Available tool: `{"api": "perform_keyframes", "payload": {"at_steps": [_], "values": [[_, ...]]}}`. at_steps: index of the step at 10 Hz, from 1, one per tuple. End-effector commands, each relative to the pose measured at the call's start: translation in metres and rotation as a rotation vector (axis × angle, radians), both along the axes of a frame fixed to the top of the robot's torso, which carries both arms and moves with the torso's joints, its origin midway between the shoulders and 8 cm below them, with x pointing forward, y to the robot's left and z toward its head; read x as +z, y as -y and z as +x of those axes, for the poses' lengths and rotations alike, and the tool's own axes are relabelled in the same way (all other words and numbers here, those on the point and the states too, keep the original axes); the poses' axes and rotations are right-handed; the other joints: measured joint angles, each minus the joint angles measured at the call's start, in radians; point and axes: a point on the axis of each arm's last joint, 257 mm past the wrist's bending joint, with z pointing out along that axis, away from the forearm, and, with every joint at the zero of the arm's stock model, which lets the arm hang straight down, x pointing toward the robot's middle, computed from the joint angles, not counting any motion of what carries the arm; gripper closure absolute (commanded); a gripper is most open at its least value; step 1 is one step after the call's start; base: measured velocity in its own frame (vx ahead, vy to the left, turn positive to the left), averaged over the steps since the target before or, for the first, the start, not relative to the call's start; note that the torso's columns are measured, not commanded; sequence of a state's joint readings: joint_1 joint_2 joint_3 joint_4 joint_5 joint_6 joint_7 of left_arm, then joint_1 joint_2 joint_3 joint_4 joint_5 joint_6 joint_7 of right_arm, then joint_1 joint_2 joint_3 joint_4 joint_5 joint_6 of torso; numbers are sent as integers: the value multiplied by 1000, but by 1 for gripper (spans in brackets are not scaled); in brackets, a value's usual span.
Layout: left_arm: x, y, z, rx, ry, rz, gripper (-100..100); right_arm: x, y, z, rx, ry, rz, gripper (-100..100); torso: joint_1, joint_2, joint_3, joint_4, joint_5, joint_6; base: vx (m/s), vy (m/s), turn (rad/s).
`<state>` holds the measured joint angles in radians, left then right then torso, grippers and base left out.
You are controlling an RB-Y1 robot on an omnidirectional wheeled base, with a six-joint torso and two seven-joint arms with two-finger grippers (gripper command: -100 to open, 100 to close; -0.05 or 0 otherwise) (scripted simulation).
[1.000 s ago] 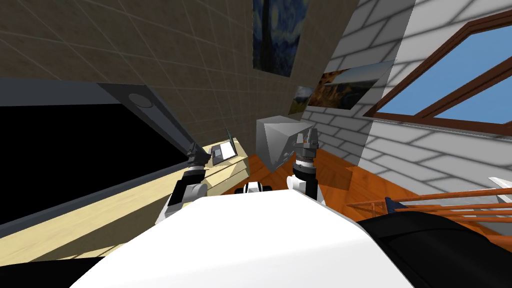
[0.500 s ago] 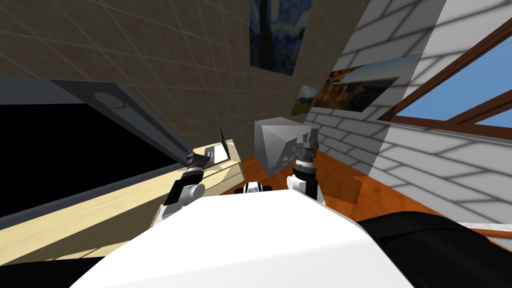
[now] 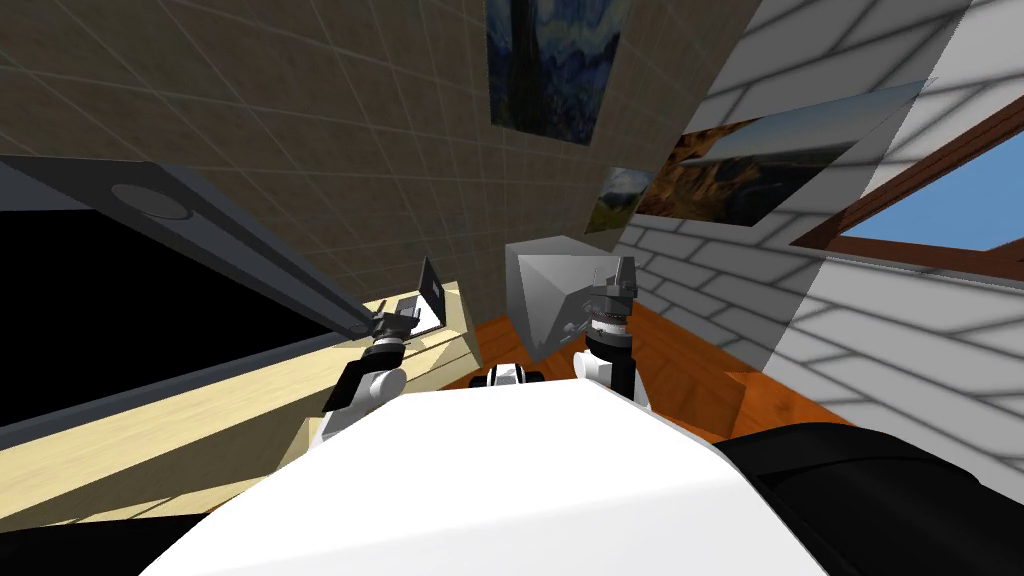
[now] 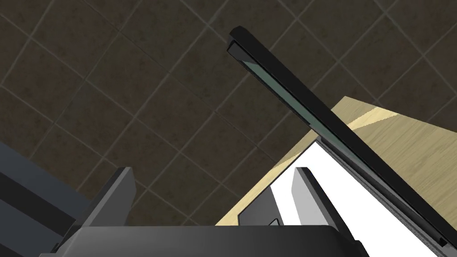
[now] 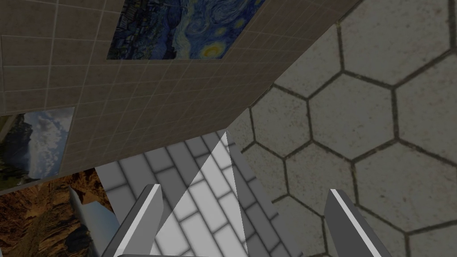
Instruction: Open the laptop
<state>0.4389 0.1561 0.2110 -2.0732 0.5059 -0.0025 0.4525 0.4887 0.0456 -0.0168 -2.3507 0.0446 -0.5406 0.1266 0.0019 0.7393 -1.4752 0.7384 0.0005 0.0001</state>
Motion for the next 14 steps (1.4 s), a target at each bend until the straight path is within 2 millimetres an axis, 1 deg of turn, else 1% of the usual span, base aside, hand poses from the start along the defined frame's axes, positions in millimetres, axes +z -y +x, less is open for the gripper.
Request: {"api": "perform_keyframes", "payload": {"at_steps": [1, 2, 3, 6, 7, 8, 9, 10, 13, 14], "values": [[-20, -8, -2, 18, -31, -116, -100, 0, 0, 0, 0, 0, 0, 0, -1, 0, 0, 0, 0, 0, 107, -185, 127], [-25, -9, -3, 24, -36, -146, -100, 0, 0, 0, 0, 0, 0, 0, -4, -2, -1, 0, -1, 0, 102, -202, 113], [-35, -11, -5, 37, -43, -207, -100, 0, 0, 0, 0, 0, 0, 0, -4, -2, -1, -1, -1, 0, 89, -193, 103], [-47, -8, -8, 58, -43, -287, -100, 0, 0, 0, 0, 0, 0, 0, 3, 1, 0, 0, 1, 0, 46, -99, 30], [-44, -9, -7, 54, -43, -271, -100, 0, 0, 0, 0, 0, 0, 0, 3, 1, 1, 0, 1, 0, 10, -21, 4], [-38, -11, -11, 54, -43, -270, -100, 0, 0, 0, 0, 0, 0, 0, 2, 1, 0, 0, 1, 0, 100, 5, -1], [-40, -11, -9, 55, -42, -271, -100, 0, 0, 0, 0, 0, 0, 0, 1, -5, -3, -1, 0, 0, 63, 6, 2], [-40, -11, -10, 55, -43, -271, 100, 0, 0, 0, 0, 0, 0, 0, -1, -3, -2, -1, 0, 0, 8, 2, 0], [-42, 2, -7, 35, 18, -457, 100, 0, 0, 0, 0, 0, 0, 0, 2, 1, 1, -1, 0, -1, -32, 92, 14], [-43, 5, -7, 31, 31, -495, 100, 0, 0, 0, 0, 0, 0, 0, 4, 1, 0, 0, 1, -2, -39, 145, 2]]}}
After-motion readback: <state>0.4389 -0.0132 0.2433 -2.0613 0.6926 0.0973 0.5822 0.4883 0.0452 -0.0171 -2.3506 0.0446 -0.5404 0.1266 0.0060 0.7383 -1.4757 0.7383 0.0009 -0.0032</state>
